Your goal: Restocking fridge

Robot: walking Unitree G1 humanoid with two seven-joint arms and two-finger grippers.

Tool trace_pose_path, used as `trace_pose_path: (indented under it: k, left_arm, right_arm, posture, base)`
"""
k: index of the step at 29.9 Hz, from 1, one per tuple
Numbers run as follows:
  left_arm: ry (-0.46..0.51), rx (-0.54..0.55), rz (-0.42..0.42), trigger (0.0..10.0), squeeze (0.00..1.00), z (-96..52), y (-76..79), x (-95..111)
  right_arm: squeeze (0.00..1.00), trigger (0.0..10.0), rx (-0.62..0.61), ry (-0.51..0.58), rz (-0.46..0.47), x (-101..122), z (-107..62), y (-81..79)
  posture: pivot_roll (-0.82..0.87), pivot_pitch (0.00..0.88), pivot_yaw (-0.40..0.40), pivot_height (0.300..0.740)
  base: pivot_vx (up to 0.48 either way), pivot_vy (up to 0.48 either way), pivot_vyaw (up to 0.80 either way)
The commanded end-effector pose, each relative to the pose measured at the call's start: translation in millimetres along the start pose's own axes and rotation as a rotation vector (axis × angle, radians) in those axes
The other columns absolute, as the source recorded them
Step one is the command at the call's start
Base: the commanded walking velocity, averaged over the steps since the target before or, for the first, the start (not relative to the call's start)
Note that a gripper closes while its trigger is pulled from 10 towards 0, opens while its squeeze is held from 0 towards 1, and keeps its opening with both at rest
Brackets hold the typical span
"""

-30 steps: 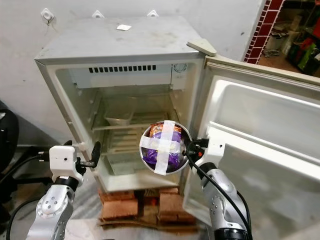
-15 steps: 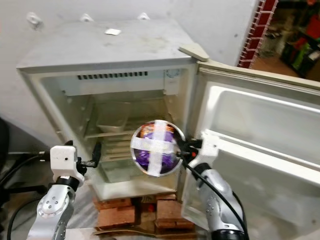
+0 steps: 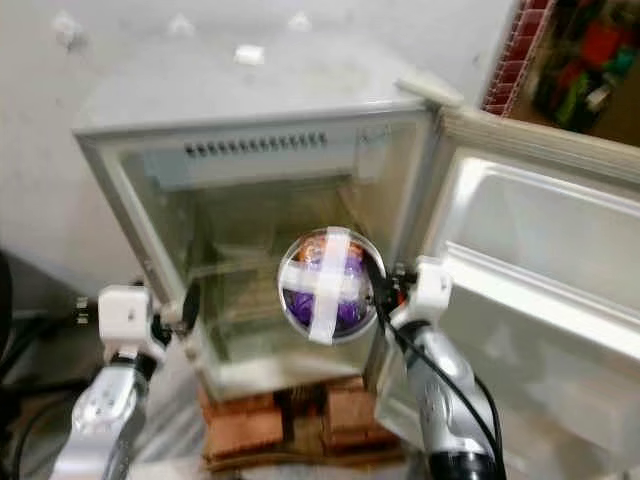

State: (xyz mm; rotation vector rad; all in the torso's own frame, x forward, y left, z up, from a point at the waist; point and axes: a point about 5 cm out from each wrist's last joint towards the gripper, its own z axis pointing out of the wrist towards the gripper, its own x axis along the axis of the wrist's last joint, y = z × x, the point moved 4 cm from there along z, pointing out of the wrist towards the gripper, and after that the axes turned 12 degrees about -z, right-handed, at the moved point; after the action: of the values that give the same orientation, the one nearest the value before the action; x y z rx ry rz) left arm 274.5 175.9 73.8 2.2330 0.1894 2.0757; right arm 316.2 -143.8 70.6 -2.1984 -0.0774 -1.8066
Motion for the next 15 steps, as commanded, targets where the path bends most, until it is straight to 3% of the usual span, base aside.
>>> trace_pose_path:
  k: [1, 15]
  left_arm:
    - [-0.005, -0.004, 0.007, 10.0, 0.0, 1.0, 2.9, -0.3]
    - [-0.008, 0.022, 0.038, 10.0, 0.0, -0.5, -2.4, 0.7]
  right_arm:
    - [0.0, 10.0, 0.004, 0.036, -0.012, 11.3, 2.6, 0.2]
    - [0.0, 10.0, 0.03, 0.041, -0.001, 12.2, 4.5, -3.0]
  posture:
    - [0.09, 0.0, -0.017, 0.74]
    - [0.1, 0.0, -0.014, 0.74]
  base:
    - [0.0, 0.0, 0.0]
    - [0.0, 0.0, 0.0]
